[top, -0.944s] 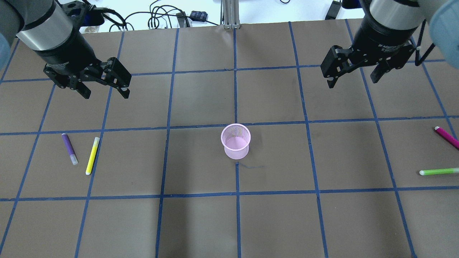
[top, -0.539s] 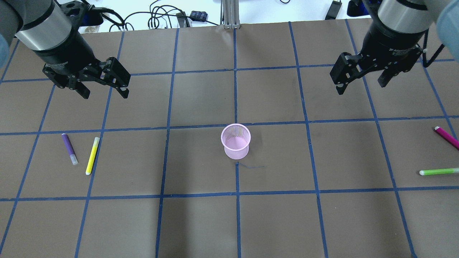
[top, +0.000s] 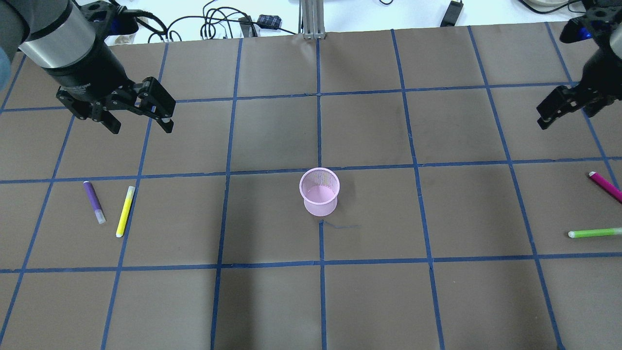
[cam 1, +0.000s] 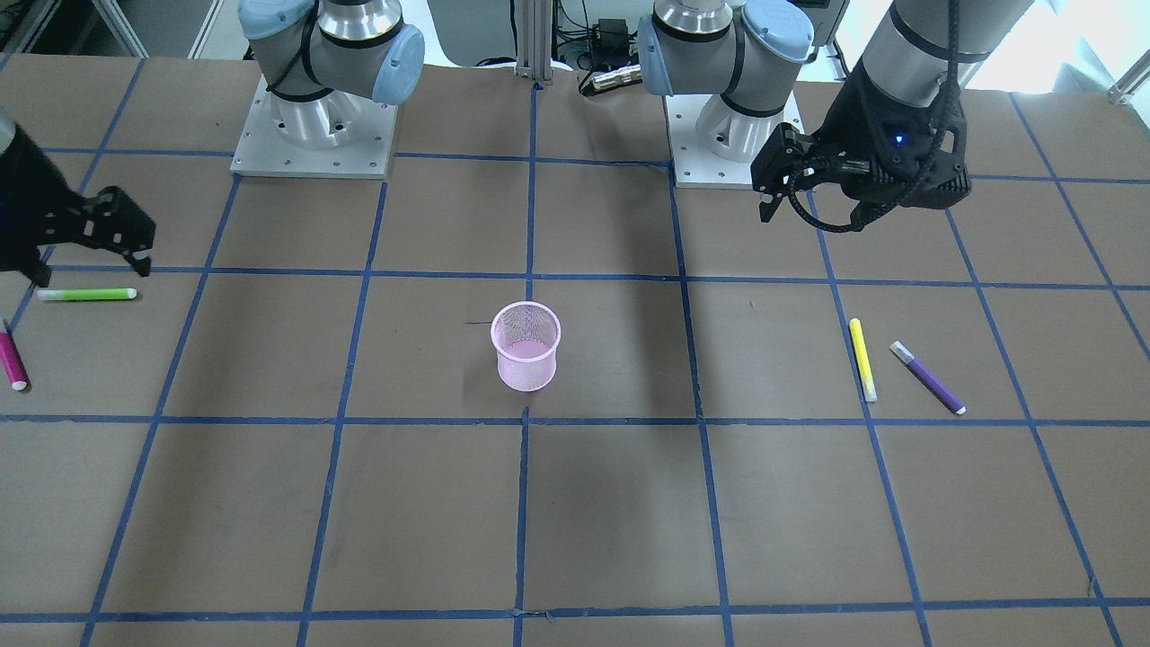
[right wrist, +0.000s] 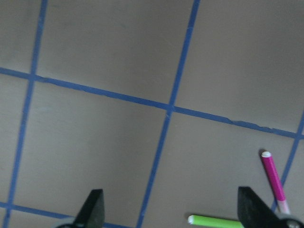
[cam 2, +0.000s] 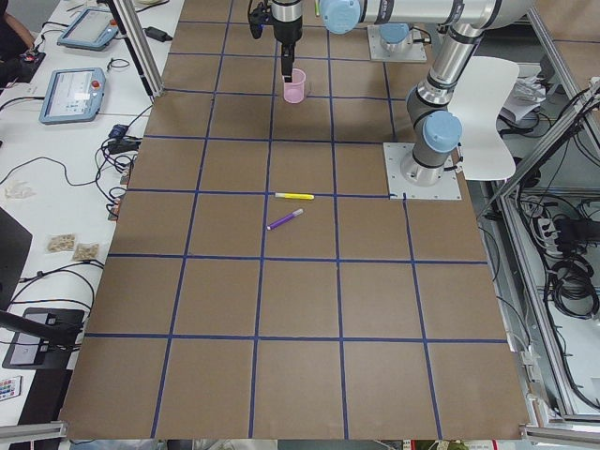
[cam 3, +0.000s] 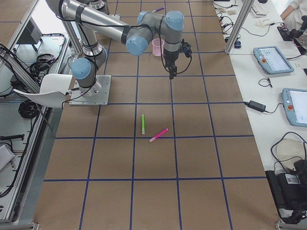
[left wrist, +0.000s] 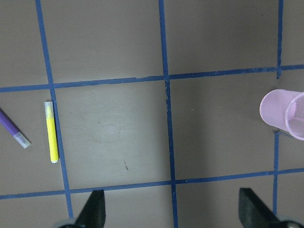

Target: Insert purple and pink pens into pink cup

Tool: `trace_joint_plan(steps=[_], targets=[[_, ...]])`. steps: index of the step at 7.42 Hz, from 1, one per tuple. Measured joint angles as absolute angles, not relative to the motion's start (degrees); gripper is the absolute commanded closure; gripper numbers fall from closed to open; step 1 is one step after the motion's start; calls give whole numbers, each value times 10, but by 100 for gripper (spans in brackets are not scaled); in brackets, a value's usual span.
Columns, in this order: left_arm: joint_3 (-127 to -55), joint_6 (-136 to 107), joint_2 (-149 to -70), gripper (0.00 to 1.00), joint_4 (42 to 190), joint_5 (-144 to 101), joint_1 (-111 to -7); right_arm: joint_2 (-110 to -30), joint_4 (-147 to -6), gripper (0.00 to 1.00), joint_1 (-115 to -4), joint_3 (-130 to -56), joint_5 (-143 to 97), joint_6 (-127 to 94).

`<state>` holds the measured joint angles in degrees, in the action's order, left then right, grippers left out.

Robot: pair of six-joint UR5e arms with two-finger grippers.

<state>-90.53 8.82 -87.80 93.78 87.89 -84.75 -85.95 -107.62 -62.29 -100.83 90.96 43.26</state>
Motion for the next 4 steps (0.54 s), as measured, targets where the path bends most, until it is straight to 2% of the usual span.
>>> trace_joint_plan(steps=[2,4], targets=[[-905,88,-878,0,938,879,-847,-777,-1188,0,-529,-1036,905,600],[-905,88,-878,0,938,880,-847,-701,-1245,0,-479,-1043,905,708]])
